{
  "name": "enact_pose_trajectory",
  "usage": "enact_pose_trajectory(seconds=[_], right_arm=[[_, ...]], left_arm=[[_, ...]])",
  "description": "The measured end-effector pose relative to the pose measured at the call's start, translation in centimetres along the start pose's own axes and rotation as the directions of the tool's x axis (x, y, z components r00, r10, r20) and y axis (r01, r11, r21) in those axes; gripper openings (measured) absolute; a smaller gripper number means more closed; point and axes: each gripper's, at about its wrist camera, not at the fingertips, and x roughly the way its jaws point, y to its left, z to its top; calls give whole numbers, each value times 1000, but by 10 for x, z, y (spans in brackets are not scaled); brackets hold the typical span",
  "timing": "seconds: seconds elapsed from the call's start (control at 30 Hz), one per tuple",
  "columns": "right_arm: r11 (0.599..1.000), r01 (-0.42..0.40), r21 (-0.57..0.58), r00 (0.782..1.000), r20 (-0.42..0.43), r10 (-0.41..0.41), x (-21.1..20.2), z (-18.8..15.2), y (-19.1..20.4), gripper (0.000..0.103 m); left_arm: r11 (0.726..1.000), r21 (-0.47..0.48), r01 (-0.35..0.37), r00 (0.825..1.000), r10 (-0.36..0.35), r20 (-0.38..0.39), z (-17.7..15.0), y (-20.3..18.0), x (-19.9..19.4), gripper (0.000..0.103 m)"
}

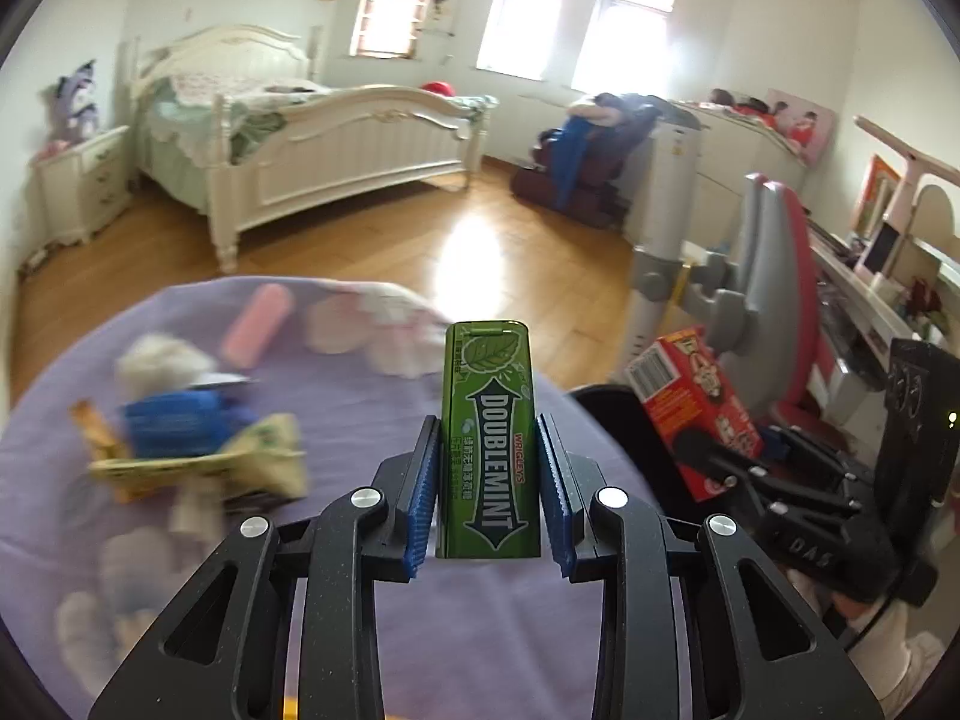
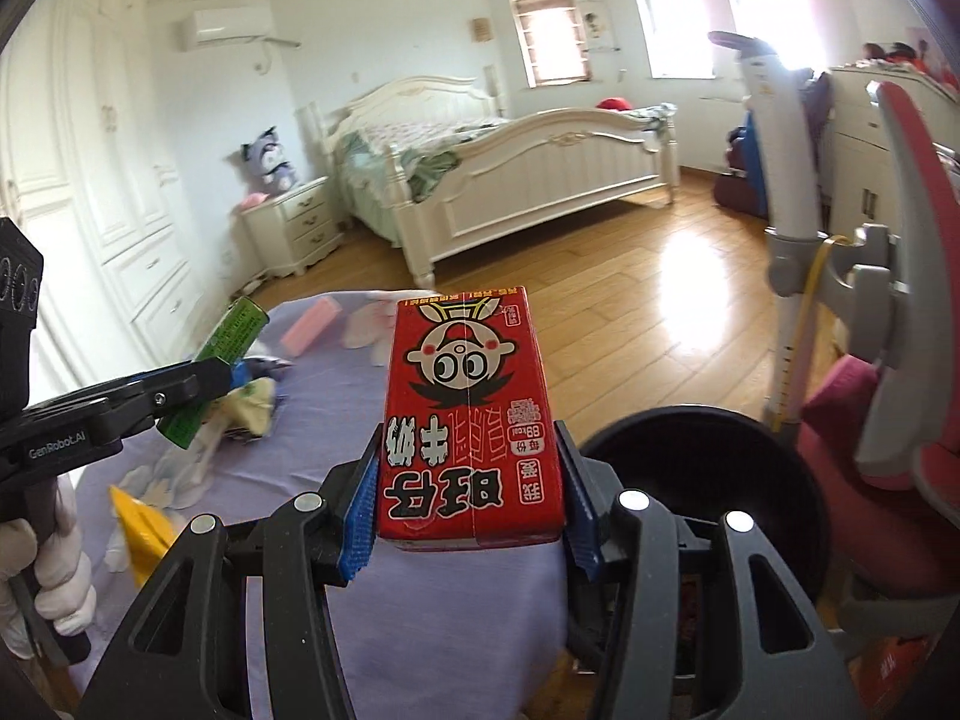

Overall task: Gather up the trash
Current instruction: 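Carry the red box and gum pack over the bin and open both grippers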

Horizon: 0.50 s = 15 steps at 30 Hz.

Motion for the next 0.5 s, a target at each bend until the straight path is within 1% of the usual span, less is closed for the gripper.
enact_pose_trajectory(seconds=[0.07,0.13,0.2,0.27,0.33,0.5], right_arm=[[999,48,16,999,5,-48,-1,-3,-16,50],[996,82,34,997,-1,-82,1,-8,-30,50],[992,114,47,993,-7,-114,2,-12,-44,51],[989,140,57,990,-18,-139,3,-18,-58,51],[984,166,63,986,-26,-164,5,-23,-67,50],[976,197,95,980,-59,-192,12,-37,-88,51]], left_arm=[[999,4,54,998,-54,-17,2,-18,21,32],[996,15,89,996,-88,-32,2,-37,40,32],[992,14,123,990,-122,-63,2,-53,64,32],[990,18,139,986,-137,-91,0,-67,85,32],[988,24,151,983,-148,-110,-1,-76,98,32],[983,47,177,973,-167,-157,-4,-96,126,32]])
